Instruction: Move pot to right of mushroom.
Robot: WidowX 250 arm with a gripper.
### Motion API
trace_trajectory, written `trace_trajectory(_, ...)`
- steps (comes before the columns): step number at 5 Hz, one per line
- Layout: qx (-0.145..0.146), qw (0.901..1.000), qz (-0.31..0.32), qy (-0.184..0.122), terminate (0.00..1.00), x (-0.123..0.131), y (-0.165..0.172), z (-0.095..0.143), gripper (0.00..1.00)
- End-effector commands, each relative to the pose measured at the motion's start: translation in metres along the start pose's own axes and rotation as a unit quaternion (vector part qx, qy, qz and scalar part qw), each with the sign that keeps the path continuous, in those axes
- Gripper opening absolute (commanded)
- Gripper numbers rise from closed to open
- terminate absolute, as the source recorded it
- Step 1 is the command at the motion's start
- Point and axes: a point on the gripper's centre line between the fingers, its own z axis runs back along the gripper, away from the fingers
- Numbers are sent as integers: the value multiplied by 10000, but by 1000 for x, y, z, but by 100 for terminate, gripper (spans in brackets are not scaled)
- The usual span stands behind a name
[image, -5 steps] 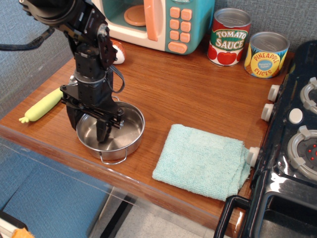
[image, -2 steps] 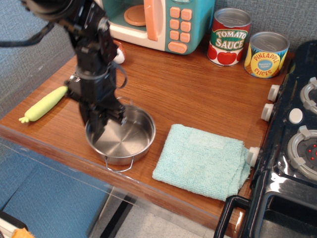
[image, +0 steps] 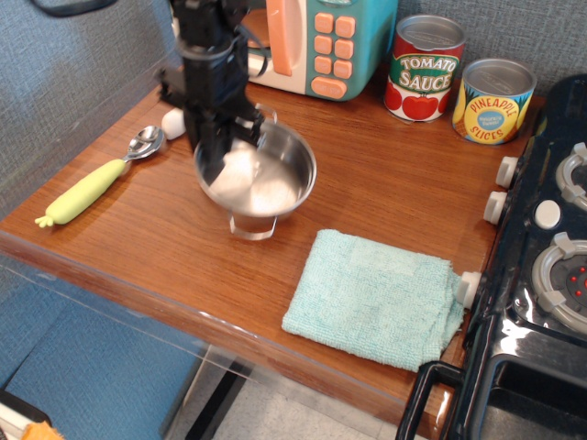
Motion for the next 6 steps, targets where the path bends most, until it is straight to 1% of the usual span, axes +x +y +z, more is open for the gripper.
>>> trace_trajectory(1, 87, 9999, 116, -40, 0, 63, 35, -17, 0)
trace_trajectory(2, 25, 10000, -29, 64, 0, 64, 28, -26, 0)
trace_trajectory(3, 55, 9996, -207, 177, 0, 60, 18, -26, 100)
trace_trajectory(4, 177, 9994, -288, 40, 0, 62, 16, -15, 100)
trace_trajectory(5, 280, 9989, -358, -83, 0, 67, 20, 2, 100)
trace_trajectory(6, 347, 9986, -283, -271, 0, 65, 20, 28, 100)
